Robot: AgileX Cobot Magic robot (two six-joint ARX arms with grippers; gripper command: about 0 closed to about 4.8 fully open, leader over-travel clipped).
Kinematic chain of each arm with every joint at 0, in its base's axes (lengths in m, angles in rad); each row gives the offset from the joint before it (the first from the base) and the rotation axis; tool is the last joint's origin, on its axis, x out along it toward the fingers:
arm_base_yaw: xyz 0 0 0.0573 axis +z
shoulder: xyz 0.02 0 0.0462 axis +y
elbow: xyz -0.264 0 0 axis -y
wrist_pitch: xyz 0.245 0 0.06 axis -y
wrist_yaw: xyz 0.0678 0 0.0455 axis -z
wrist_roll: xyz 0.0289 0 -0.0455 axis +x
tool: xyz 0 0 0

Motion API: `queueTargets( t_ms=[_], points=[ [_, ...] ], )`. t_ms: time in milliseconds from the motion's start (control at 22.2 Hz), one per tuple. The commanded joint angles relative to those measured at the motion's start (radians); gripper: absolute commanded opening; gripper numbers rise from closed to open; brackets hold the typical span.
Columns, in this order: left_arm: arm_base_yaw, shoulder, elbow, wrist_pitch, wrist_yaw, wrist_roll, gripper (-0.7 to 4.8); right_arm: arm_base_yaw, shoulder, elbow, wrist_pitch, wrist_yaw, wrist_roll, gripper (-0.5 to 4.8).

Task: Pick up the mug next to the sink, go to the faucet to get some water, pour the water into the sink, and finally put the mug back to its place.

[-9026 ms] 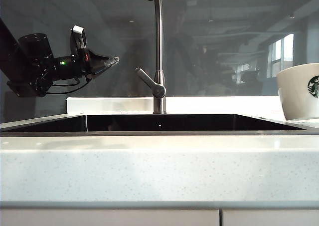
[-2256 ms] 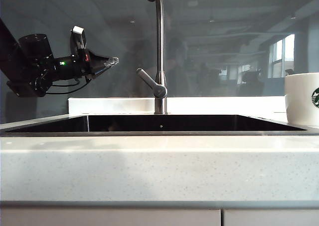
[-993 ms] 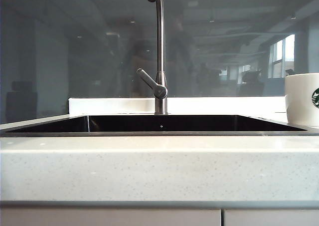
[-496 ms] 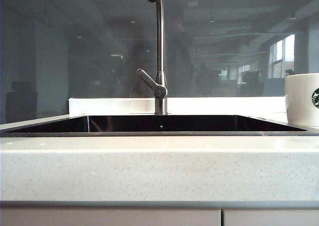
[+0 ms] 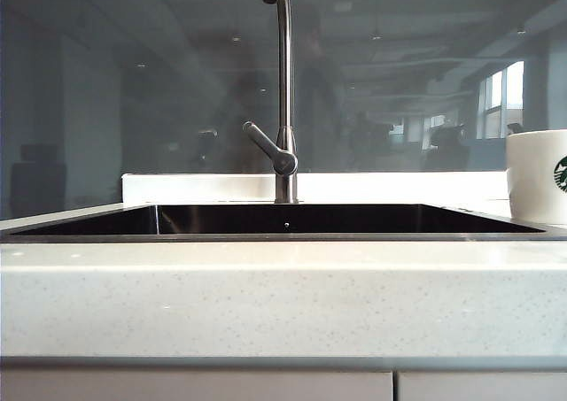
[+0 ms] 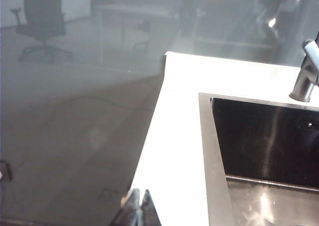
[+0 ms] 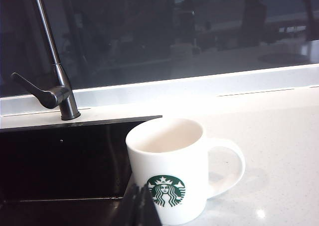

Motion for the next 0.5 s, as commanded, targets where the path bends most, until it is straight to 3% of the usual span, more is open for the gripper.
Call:
queueTargets(
  t_ms=[45,496],
  points=[
    [0.000,0.001,0.006,0.014,-0.002,0.005,-0.05,-0.001,-0.002,-0.003,0.017,0.002,0.003,-0.06],
    [-0.001,0.001,0.006,0.015,0.010,0.002,-0.06,-0.001,-0.002,-0.004,0.017,0.002,0.003,-0.06]
  ],
)
